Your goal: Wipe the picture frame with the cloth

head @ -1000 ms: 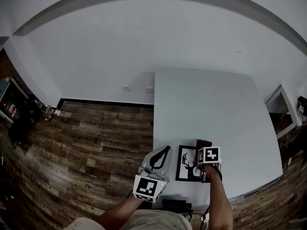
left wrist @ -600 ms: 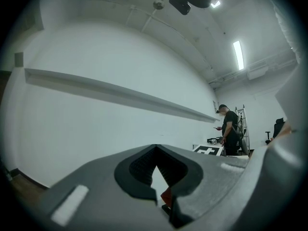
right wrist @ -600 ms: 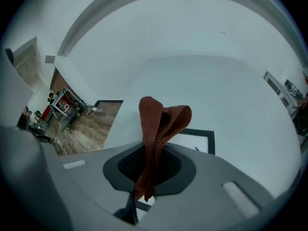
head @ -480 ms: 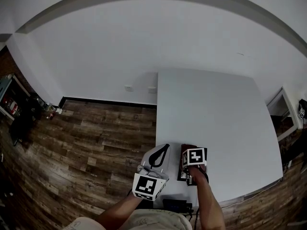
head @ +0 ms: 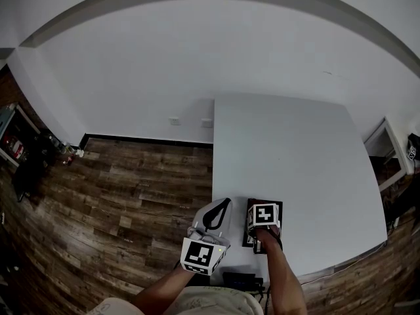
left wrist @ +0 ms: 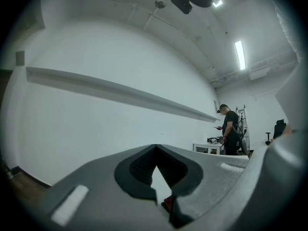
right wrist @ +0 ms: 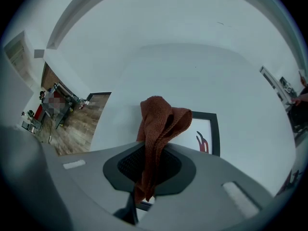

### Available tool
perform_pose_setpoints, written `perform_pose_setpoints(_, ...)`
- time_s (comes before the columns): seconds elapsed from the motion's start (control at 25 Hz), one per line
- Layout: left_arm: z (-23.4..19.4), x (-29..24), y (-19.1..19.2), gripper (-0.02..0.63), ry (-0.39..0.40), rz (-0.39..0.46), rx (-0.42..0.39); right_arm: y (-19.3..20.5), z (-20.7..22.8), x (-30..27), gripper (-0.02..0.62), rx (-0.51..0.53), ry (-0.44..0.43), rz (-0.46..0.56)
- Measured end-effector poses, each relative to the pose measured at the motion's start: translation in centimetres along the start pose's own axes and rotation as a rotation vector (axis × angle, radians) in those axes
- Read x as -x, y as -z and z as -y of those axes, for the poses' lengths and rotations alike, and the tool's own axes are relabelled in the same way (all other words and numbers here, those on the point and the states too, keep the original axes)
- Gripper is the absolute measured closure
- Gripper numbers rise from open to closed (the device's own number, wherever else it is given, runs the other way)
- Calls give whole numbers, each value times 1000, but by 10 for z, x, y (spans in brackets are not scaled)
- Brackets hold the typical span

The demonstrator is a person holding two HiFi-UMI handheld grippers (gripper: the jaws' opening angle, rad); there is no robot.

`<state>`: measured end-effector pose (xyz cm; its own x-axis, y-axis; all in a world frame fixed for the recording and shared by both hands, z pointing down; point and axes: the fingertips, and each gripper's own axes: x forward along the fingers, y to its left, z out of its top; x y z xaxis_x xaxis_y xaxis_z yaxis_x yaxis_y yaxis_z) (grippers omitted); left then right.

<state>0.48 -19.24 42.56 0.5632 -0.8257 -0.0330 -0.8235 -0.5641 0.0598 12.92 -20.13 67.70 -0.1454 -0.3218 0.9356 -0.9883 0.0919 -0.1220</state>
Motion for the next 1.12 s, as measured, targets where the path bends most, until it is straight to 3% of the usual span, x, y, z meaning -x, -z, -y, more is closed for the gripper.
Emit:
perform_pose_setpoints(0.32, 2, 0, 3, 606, 2, -4, 5, 8, 17, 4, 537, -34, 7, -11)
perform_pose_setpoints(0.84, 22, -6, 15, 606, 40, -15, -3, 37, 92, 26, 537, -120, 103, -23)
perform_pose_setpoints(1.12, 28, -8, 14, 606, 53, -13, 1, 41, 100, 29, 537, -146, 102, -22)
